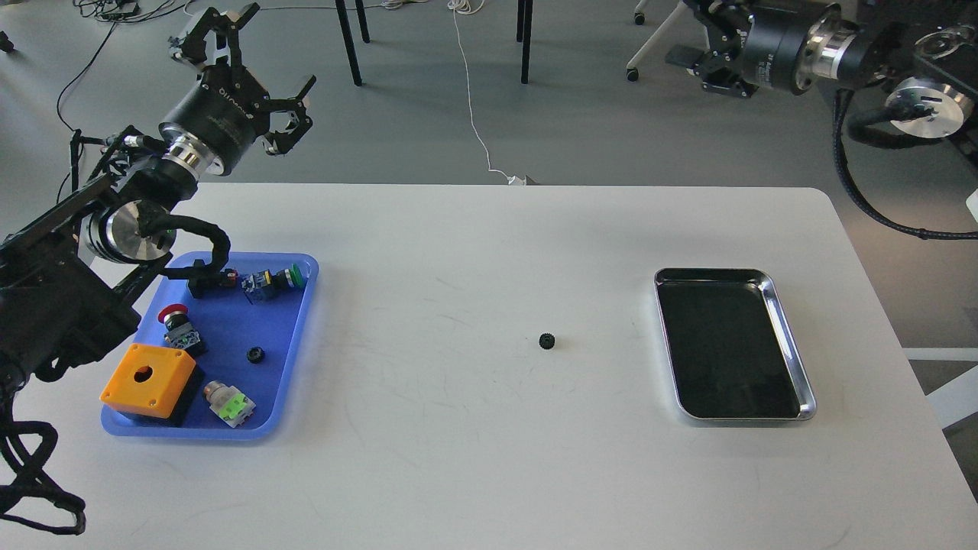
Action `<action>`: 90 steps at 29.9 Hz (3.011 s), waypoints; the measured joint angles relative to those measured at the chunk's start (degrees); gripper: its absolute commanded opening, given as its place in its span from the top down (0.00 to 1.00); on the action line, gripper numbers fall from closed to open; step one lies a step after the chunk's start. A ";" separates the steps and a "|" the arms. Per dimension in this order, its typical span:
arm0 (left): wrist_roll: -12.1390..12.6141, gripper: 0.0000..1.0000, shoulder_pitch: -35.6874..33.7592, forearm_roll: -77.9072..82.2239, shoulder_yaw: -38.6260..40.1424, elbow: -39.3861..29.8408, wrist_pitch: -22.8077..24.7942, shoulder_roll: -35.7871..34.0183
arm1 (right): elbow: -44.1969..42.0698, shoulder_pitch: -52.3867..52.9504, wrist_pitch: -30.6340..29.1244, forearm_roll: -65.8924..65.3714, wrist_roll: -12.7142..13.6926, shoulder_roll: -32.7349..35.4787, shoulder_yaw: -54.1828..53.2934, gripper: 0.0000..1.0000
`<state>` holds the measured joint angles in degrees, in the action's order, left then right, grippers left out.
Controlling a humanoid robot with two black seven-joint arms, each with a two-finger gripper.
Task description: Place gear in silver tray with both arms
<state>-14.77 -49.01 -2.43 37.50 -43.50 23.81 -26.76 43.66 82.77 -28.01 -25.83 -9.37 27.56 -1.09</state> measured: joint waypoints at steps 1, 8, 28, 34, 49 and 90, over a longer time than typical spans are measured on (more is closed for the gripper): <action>-0.01 0.02 0.61 -0.04 0.82 0.00 0.02 -0.30 | 0.03 1.66 0.00 -0.81 -0.03 -1.96 3.09 0.01; -0.06 0.02 2.45 -0.10 3.33 -0.06 0.05 -2.33 | 2.04 8.11 -0.01 -11.77 -0.38 -15.73 18.35 0.05; -0.07 0.02 4.88 0.13 3.17 -0.80 0.05 -5.22 | 5.84 3.35 0.02 -32.46 -2.87 -27.43 37.81 0.39; -0.08 0.02 4.93 0.14 2.87 -0.81 0.01 -5.23 | 5.34 2.50 0.02 -35.59 -2.71 -27.25 39.18 0.39; -0.08 0.02 4.98 0.23 2.75 -0.82 -0.01 -5.25 | 3.05 -0.40 1.17 -36.37 -2.62 -27.56 40.16 0.46; -0.10 0.02 6.47 0.83 2.57 -0.98 0.09 -6.18 | 1.24 -3.55 2.63 -35.78 -2.57 -27.56 38.09 0.77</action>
<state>-14.87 -42.54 -1.59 40.08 -44.48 23.90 -32.94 44.90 79.22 -25.38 -61.61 -11.95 0.00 37.00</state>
